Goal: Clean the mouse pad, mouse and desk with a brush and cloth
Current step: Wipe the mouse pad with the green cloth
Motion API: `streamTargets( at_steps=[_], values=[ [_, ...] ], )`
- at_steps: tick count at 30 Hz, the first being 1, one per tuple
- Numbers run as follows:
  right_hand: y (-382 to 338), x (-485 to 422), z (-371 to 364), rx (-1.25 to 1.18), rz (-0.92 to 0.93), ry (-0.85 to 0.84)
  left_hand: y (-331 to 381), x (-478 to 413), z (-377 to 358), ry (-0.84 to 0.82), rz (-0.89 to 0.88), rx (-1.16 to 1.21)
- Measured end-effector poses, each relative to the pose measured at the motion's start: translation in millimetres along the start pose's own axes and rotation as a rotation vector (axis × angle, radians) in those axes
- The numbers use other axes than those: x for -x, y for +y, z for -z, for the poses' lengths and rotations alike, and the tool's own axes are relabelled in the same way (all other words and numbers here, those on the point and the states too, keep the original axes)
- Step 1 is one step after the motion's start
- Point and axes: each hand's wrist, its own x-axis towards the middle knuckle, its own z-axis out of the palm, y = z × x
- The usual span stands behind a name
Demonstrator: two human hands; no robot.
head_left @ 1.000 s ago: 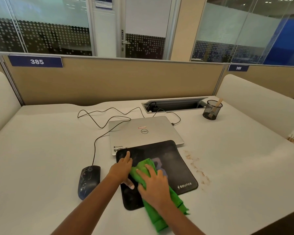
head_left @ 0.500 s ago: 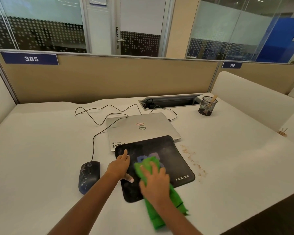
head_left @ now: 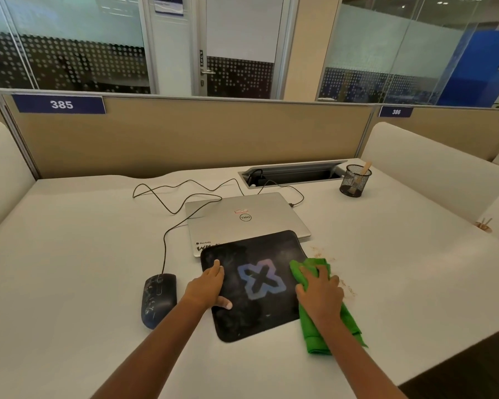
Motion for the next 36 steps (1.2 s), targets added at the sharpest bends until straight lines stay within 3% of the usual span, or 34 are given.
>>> streamTargets(
  at_steps=[6, 8, 14, 22, 29, 36],
  values=[
    [-64.2, 24.4, -10.9, 0.013, 0.404, -0.046, 0.8, 0.3, 1.3, 0.003, 0.014, -0.051],
    [-63.4, 13.9, -5.6, 0.045, 0.457, -0.063, 0.5, 1.4, 1.1, 0.001, 0.018, -0.049],
    [-39.8, -14.3, 13.4, 0.066, 0.219, -0.145, 1.9, 2.2, 1.4, 0.009, 0.028, -0.035],
    [-86.0, 28.6, -5.5, -0.039, 0.53, -0.107, 4.1, 2.0, 4.5, 0.0, 0.037, -0.093],
    [-29.8, -11.8, 8.3, -0.033, 0.166, -0.129, 2.4, 5.8, 1.7, 0.017, 0.032, -0.055],
    [-55.7, 21.1, 3.5, -0.137, 0.365, -0.187, 1.2, 6.9, 2.5, 0.049, 0.003, -0.13]
  ],
)
